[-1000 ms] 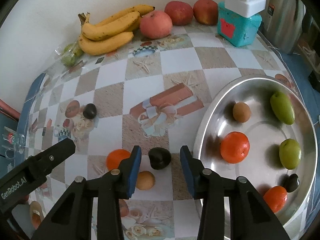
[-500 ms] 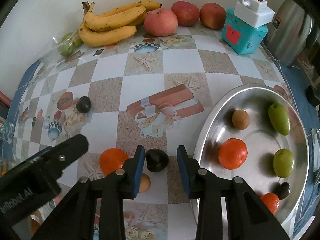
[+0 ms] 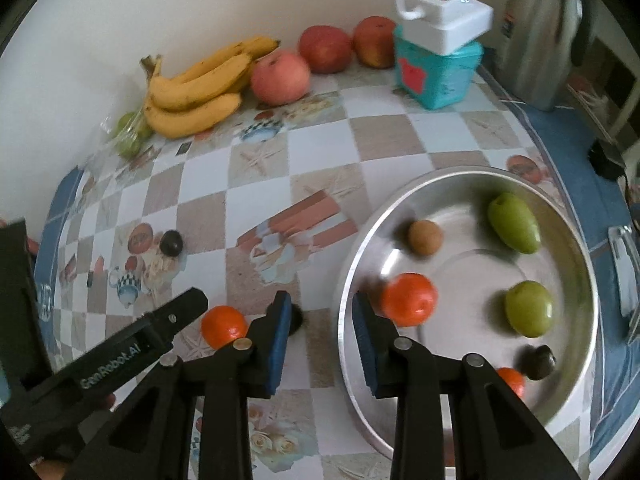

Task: Organize fruits
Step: 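Grasp a tangerine with the left gripper while the right gripper approaches a kiwi, then close the right gripper on the kiwi while the left gripper holds the tangerine, then carry the tangerine with the left gripper while the right gripper carries the kiwi over the plate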

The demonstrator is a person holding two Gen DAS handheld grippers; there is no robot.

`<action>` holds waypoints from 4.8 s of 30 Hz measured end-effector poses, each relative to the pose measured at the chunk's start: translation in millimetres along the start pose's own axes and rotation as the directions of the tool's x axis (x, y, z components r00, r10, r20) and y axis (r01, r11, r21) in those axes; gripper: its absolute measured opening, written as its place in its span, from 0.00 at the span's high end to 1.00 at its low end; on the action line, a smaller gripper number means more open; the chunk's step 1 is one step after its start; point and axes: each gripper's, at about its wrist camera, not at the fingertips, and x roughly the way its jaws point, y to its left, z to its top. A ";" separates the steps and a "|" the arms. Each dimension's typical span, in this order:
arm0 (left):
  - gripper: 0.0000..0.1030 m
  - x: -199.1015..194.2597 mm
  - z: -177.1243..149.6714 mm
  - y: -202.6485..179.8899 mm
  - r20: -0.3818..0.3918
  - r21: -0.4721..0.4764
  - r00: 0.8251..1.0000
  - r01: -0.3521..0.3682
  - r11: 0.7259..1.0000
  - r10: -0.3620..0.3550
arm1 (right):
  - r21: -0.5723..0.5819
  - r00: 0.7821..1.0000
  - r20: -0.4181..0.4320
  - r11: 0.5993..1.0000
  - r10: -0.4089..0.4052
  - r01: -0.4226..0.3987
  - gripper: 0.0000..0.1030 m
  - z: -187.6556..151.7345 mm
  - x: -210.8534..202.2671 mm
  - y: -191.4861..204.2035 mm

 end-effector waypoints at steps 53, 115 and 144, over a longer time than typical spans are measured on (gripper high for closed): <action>0.62 -25.2 -8.7 39.3 -0.023 -0.149 0.996 -0.094 0.984 0.091 | -0.168 0.987 -0.162 0.985 0.014 -0.041 0.68 -31.3 50.4 50.3; 0.62 -14.5 -70.3 -144.3 -0.071 0.372 0.997 0.019 0.928 0.008 | 0.222 0.998 0.057 0.975 0.012 -0.025 0.74 -4.8 -51.9 -112.8; 0.62 4.8 -82.1 -162.4 0.006 0.485 0.999 -0.037 0.874 0.040 | 0.236 0.999 0.022 0.971 0.035 -0.040 0.74 -8.8 -41.2 -121.7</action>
